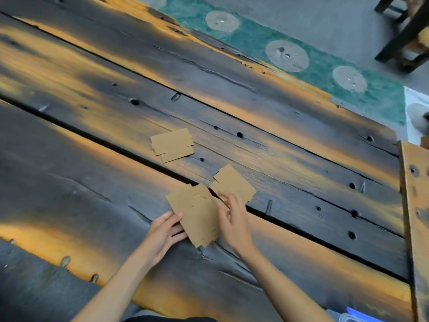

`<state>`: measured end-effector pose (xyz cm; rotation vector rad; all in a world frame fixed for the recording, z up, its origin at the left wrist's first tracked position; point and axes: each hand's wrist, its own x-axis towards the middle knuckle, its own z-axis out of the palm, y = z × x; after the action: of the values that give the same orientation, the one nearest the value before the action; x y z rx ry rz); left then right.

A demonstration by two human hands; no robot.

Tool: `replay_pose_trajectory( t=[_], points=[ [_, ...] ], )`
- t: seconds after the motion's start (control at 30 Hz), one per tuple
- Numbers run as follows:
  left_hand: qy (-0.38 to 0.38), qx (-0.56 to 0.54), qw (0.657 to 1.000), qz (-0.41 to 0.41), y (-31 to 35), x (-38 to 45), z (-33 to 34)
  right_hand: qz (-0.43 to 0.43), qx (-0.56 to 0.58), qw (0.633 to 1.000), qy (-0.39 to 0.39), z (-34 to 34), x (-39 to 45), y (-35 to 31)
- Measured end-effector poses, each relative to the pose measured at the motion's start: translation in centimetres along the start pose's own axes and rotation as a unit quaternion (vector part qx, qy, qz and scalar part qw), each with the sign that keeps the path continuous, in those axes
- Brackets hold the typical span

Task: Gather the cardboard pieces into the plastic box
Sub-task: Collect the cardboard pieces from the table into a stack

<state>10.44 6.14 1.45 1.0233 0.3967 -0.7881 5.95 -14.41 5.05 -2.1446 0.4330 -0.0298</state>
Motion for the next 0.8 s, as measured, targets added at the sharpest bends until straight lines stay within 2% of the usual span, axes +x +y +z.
replay_pose_trajectory(
  t=[0.1,0.2,0.33,0.5,0.67,0.8],
  points=[
    [0.014,0.009,1.0,0.005,1.0,0.8,-0.7,0.083,-0.078,0.993,0.021,-1.5,4.9,2.7],
    [0.028,0.007,1.0,0.004,1.8,1.3,-1.5,0.152,-0.177,0.972,-0.028,-2.4,8.6,5.4],
    [0.042,0.002,0.999,-0.001,2.4,1.9,-2.6,0.205,-0.205,0.952,-0.095,-1.9,10.5,7.2],
    [0.06,-0.01,0.998,-0.008,2.4,2.5,-3.5,0.211,-0.23,0.948,-0.061,-0.2,10.5,7.4],
    [0.073,-0.018,0.997,-0.019,2.4,3.6,-3.4,0.209,-0.274,0.937,-0.062,-0.5,11.3,6.9],
    [0.074,-0.013,0.997,-0.023,2.8,4.4,-2.9,0.145,-0.221,0.965,-0.01,-1.0,11.4,6.7]
  ],
)
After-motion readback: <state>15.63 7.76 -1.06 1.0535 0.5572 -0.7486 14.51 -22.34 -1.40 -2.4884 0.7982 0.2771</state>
